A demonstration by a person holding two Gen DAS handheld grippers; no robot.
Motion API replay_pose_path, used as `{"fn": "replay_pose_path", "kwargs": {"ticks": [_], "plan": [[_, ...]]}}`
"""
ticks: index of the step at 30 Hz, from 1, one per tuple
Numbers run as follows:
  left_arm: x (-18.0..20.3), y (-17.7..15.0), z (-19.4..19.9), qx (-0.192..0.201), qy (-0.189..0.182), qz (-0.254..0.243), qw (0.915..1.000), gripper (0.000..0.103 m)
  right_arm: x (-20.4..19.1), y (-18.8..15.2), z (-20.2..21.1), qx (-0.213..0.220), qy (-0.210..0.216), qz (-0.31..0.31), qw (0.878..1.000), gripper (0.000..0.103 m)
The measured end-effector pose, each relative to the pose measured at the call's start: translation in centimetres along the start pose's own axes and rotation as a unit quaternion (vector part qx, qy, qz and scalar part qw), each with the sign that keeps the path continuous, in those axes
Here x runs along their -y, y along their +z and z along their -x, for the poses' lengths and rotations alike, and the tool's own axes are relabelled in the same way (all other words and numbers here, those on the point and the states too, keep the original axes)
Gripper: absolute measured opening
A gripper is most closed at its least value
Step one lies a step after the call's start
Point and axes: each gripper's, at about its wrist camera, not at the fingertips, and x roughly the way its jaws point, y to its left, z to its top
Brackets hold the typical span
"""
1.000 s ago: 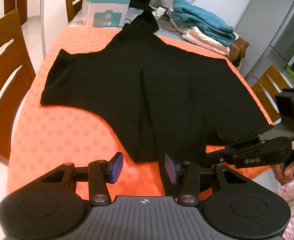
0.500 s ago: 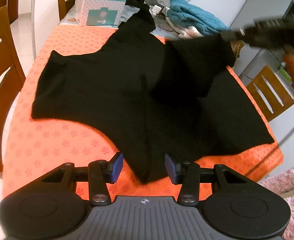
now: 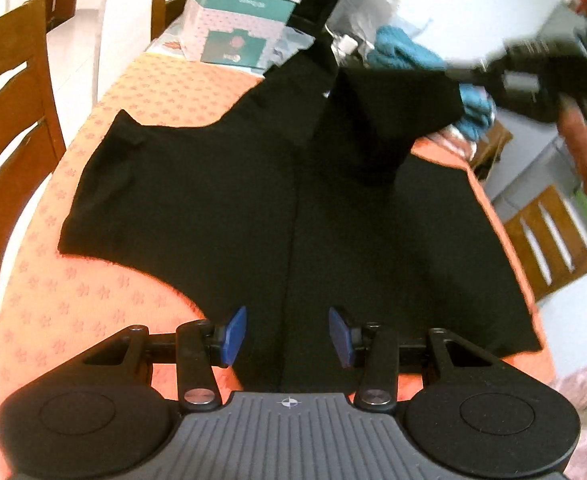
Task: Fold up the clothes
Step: 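Grasp the garment body with the right tool and fold it over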
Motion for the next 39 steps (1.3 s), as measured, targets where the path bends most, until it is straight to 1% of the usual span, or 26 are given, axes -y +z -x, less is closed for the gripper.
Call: {"fn": "replay_pose_path", "kwargs": {"ticks": [3,6,9,14,16,17,20,23,25,27,30,34,37,38,39], "plan": [[0.1,0.7,0.3,0.008,-0.025,0.029,0.9993,0.048,0.5,-3.3,-0.1,-0.034,0.034,-0.045,0.998,0.004],[0.3,0.9,0.1,0.007,-0.041,0.035,0.9985,0.048,1.2,-6.8,-0.4,-0.068,0.052,-0.085,0.993,0.004],[0.5,1.0,-0.4,-0.002,-0.048,0.031,0.9984,0.048,2.4,-9.7,-1.2,-0.093,0.032,-0.102,0.99,0.004],[0.7,0.9,-1.3,-0.032,-0.048,0.013,0.9982,0.048,4.2,-14.6,-2.5,-0.132,-0.004,-0.126,0.983,0.005],[0.8,0.9,-1.9,-0.046,-0.048,0.004,0.9978,0.048,4.2,-15.3,-2.8,-0.133,-0.04,-0.097,0.985,0.009],[0.9,0.8,-2.2,-0.052,-0.047,0.0,0.9976,0.048,4.2,-15.6,-2.8,-0.132,-0.057,-0.082,0.986,0.009],[1.2,0.6,-3.1,-0.07,-0.043,-0.012,0.9966,0.048,3.6,-15.7,-2.4,-0.122,-0.087,-0.038,0.988,0.01],[1.6,0.7,-4.0,-0.082,-0.041,-0.021,0.9955,0.048,3.2,-15.7,-2.0,-0.111,-0.115,0.002,0.987,0.011],[1.9,1.0,-4.5,-0.08,-0.037,-0.022,0.9959,0.048,3.2,-15.0,-1.6,-0.104,-0.121,0.008,0.987,0.011],[2.3,1.3,-4.8,-0.08,-0.044,-0.022,0.9956,0.043,3.2,-14.3,-1.3,-0.097,-0.126,0.013,0.987,0.011],[3.2,1.2,-5.8,-0.099,-0.065,-0.025,0.9927,0.043,3.5,-13.8,-1.3,-0.102,-0.119,0.018,0.987,0.012],[4.2,0.5,-7.1,-0.129,-0.088,-0.028,0.9874,0.043,4.1,-14.0,-1.7,-0.11,-0.119,0.022,0.987,0.02],[5.0,0.0,-8.1,-0.145,-0.087,-0.045,0.9845,0.043,4.5,-14.6,-1.7,-0.115,-0.115,0.014,0.987,0.021],[5.2,-0.1,-8.3,-0.149,-0.084,-0.051,0.9839,0.034,4.7,-14.8,-1.6,-0.116,-0.115,0.011,0.986,0.022],[5.5,-0.2,-8.6,-0.153,-0.081,-0.057,0.9833,0.014,4.9,-15.0,-1.5,-0.118,-0.114,0.009,0.986,0.022]]}}
